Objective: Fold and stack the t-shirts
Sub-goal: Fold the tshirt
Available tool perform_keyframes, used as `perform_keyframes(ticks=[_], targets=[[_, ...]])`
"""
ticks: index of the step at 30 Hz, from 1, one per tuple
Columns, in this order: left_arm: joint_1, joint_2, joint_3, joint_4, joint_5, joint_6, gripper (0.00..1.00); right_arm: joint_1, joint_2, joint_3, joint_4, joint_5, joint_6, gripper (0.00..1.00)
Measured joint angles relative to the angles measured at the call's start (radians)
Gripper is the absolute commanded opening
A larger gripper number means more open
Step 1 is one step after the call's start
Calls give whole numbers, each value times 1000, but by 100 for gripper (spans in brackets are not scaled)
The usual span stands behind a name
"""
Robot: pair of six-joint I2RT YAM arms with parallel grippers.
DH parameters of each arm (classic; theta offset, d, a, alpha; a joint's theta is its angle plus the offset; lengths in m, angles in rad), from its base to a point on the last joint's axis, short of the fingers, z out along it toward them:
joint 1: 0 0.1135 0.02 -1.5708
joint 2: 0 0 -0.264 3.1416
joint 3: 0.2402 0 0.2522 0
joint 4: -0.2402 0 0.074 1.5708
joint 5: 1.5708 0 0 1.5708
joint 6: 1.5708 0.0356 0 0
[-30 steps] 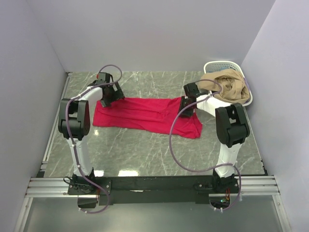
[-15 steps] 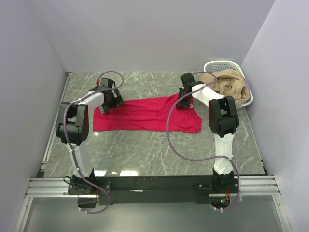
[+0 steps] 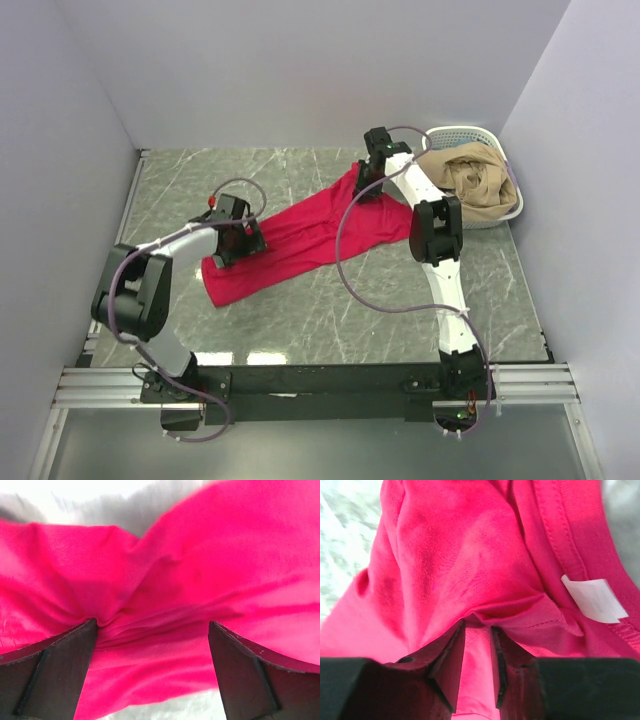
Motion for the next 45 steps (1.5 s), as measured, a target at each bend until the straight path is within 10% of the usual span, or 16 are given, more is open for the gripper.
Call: perform_keyframes(ticks=[22, 34, 45], targets=[[-551, -357, -196, -240, 83, -341, 100, -35, -4, -81, 265, -343, -16, 43], [-341, -185, 406, -249, -161, -83, 99, -89, -626, -536, 417, -145, -8, 46], [-91, 344, 691, 6, 175, 160, 99, -172, -751, -975, 497, -88, 54, 50]])
